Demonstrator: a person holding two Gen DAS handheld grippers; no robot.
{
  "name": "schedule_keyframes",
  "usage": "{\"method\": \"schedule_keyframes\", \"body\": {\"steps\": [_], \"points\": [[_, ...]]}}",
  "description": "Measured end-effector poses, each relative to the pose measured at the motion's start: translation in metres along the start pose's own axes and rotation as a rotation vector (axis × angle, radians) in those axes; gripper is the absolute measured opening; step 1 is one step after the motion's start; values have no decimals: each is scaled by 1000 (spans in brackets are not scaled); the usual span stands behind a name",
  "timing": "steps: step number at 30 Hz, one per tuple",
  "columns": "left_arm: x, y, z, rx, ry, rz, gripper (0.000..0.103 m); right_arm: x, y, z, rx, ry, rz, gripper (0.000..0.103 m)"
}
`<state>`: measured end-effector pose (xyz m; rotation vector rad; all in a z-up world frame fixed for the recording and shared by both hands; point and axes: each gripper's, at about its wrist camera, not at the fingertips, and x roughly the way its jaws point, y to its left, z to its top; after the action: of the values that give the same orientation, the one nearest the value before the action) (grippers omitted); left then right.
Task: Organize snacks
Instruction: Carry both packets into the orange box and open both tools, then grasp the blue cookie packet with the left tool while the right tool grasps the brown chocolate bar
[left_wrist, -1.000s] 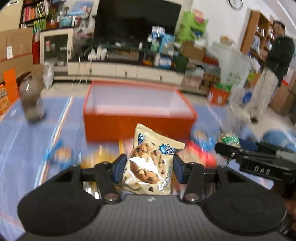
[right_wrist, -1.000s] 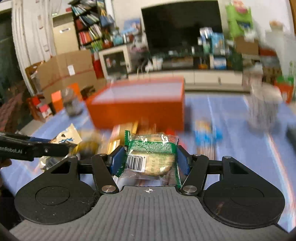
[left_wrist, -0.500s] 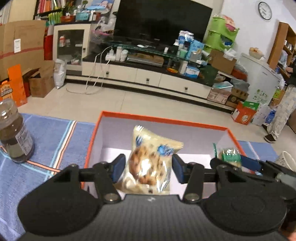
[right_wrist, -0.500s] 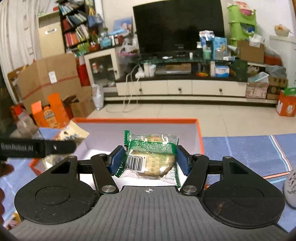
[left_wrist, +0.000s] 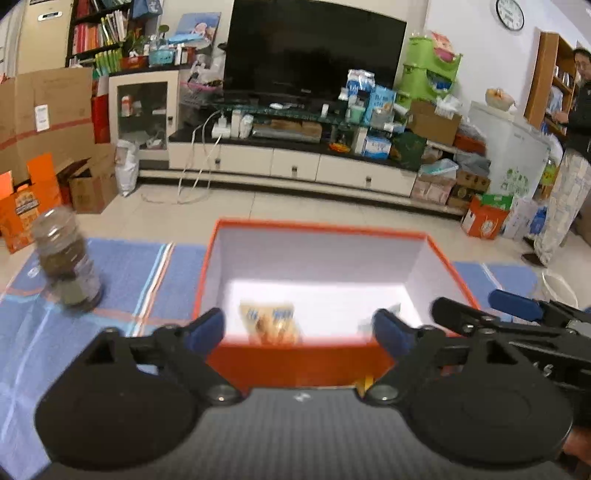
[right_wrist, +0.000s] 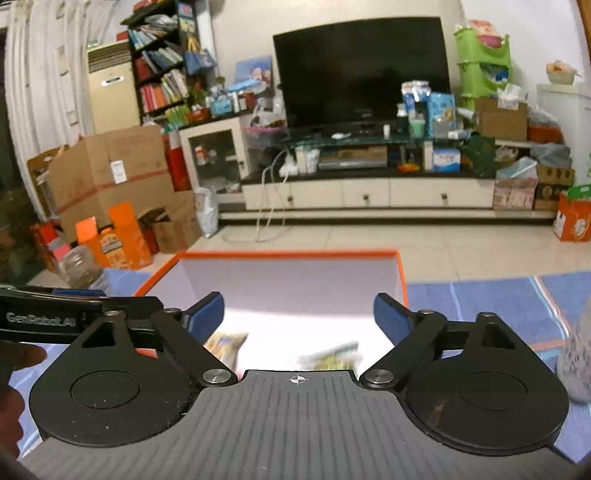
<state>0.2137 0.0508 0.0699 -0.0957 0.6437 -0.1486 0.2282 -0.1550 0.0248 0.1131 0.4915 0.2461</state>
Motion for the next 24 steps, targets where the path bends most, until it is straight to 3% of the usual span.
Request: {"method": "schedule_keyframes", "body": {"steps": [9,13,15,17,19,22,24], "points": [[-101,38,-125,-16,32,69,100,-105,-14,-107,95,83,68,92],[-106,45,-131,66,22,127,100,-128,-22,-129,15,87,27,92],[-107,46,-137,69,55,90,100,-137,-27,-139,-20,83,1,92],[-109,41,-149,56,85,7,100,-141,-35,-141,-37,91,-48,92],[-110,27,-161,98,108,-42,99,-143,-47,-141,-7,101,-88,92],[-102,2,-167,231,97,1,98,-146,-64,-140,66,120,-87,92],[-93,-4,-170,266,144,-3,95,-150,-66,-150,100,138,-91,92]]}}
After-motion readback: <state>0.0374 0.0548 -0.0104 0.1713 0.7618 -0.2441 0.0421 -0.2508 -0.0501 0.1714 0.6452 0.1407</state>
